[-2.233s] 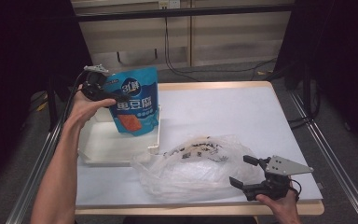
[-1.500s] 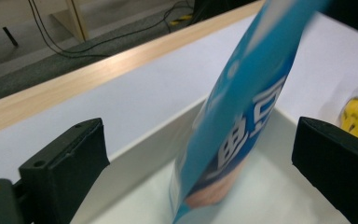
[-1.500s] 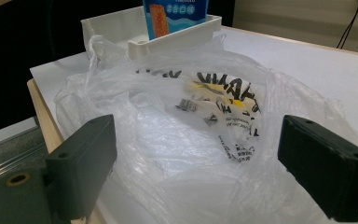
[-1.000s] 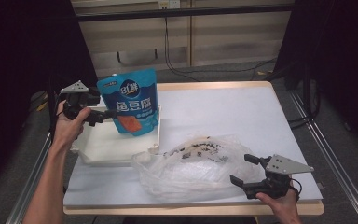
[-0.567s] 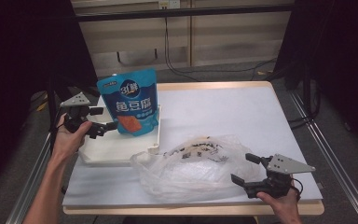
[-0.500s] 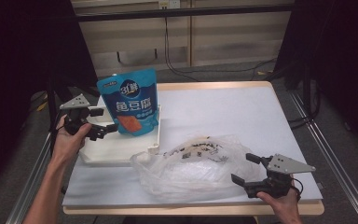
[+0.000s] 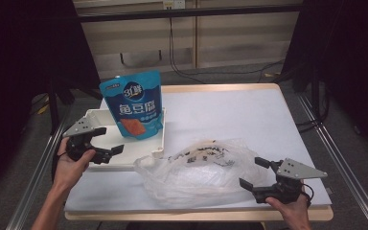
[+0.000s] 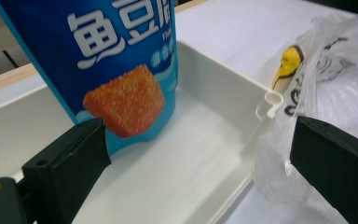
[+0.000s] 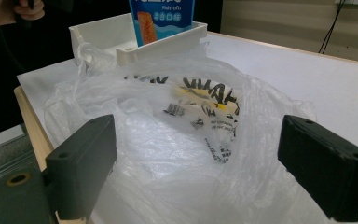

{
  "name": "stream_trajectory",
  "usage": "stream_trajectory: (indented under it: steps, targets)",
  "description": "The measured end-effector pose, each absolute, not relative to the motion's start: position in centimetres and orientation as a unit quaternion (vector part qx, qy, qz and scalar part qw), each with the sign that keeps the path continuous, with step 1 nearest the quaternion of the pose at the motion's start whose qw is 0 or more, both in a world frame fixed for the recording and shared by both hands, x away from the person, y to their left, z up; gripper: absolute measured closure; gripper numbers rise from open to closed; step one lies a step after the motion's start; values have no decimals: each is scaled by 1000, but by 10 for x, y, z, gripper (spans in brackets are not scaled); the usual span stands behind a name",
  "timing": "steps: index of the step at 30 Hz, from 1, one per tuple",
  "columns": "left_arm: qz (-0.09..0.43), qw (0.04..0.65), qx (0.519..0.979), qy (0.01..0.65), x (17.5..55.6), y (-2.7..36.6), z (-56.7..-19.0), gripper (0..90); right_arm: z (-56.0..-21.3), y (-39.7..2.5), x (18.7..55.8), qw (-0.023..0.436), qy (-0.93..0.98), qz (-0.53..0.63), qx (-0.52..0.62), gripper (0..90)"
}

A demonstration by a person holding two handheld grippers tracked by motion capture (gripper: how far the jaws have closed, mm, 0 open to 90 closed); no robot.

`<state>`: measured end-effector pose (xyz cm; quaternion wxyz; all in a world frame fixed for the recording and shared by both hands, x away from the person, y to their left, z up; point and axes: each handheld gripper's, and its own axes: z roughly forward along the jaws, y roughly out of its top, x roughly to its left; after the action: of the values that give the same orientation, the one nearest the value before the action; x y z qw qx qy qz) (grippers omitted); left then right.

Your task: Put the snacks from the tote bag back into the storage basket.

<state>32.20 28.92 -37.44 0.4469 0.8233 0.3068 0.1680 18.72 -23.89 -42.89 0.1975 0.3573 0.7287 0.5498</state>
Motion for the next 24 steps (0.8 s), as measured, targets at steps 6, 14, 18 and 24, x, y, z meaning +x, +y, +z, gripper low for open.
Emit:
stream_trajectory:
  steps: [6, 14, 18, 24]
  targets:
    - [177, 447, 818, 314, 296, 287, -381, 40, -429, -241, 187, 198, 730, 548, 357, 125]
    - [177, 450, 813, 325, 268, 288, -406, 44, -429, -243, 186, 197, 730, 548, 358, 127]
    - [177, 460, 801, 341, 256, 289, -418, 50, -430, -244, 188, 199, 726, 549, 364, 128]
    - [171, 470, 804, 323, 233, 282, -435, 24, -430, -245, 188, 200, 725, 550, 363, 128]
